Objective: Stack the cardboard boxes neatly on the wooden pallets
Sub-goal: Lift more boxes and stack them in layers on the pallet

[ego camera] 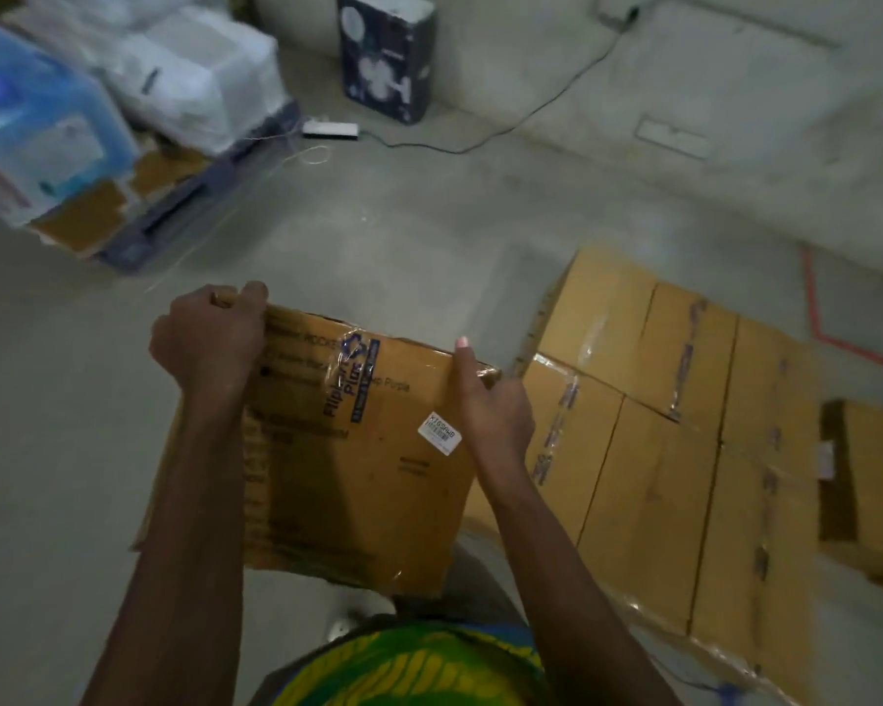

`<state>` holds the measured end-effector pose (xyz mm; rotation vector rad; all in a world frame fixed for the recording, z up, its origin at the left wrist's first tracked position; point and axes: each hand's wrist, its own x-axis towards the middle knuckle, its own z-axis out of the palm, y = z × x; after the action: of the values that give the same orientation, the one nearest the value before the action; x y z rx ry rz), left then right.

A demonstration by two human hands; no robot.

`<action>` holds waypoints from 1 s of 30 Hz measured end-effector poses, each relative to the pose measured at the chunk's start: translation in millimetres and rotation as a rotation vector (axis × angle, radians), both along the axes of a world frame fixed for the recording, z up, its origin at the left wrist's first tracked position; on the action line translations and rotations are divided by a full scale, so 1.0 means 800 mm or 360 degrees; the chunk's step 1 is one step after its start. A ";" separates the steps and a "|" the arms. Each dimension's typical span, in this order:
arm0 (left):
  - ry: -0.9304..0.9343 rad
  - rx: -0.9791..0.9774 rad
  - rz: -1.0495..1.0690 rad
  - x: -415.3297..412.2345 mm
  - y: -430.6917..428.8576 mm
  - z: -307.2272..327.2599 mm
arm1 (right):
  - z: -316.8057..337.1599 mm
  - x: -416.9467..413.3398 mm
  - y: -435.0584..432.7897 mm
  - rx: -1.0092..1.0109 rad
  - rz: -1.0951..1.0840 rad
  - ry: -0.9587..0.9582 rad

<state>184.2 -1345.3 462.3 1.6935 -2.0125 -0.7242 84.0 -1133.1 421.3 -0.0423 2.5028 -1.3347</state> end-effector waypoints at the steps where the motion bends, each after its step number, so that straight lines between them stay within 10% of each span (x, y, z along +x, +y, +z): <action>1: 0.0015 0.0052 -0.0043 -0.022 -0.018 -0.001 | -0.003 -0.018 -0.015 0.0011 -0.0027 0.0012; 30: 0.0494 0.0746 -0.1140 -0.756 -0.139 -0.028 | -0.022 -0.620 -0.094 -0.0110 -0.1569 0.0095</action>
<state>-420.5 -1456.8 439.6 0.9156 -2.3207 -1.6863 -411.9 -1208.6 404.0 1.2917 2.5850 -1.7255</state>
